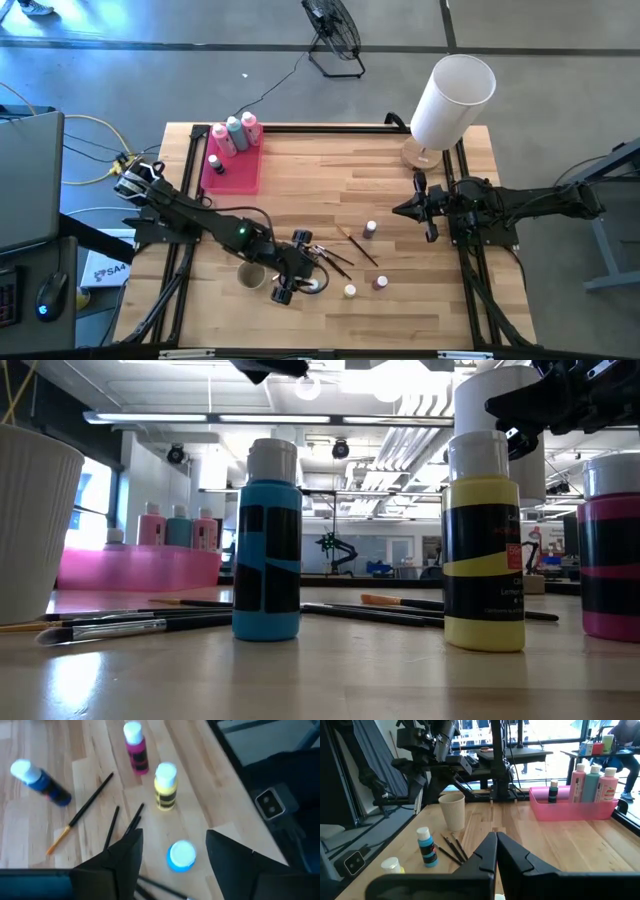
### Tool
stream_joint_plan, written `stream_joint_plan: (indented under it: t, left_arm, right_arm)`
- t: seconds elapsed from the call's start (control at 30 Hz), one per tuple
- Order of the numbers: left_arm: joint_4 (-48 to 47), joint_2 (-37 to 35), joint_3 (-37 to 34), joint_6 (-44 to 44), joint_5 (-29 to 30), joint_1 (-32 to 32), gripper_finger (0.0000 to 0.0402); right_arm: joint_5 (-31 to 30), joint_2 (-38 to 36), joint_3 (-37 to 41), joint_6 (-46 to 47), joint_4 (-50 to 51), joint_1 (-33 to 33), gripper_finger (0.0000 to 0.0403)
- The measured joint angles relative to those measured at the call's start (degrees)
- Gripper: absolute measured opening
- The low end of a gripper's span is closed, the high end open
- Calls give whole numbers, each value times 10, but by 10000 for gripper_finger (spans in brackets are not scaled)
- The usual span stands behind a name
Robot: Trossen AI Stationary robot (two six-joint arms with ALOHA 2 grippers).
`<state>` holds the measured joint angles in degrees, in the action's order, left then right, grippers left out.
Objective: Pick & Place Paint Supplies
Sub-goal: Put the small light blue paint bottle into the pink bin
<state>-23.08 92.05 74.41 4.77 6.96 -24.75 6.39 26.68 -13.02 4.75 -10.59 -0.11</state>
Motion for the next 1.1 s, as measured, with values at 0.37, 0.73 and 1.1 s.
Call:
stream_joint_plan:
  t: [0.37, 0.73, 1.1]
  left_arm:
    - [9, 10, 0, 18, -27, 0, 218]
    - [23, 85, -1, 33, -35, 0, 218]
    - [33, 103, -1, 66, -51, 0, 218]
  right_arm:
    - [0, 0, 0, 0, 1, 0, 3]
    - [6, 0, 0, 0, 2, 0, 3]
    - [16, 0, 0, 0, 1, 0, 3]
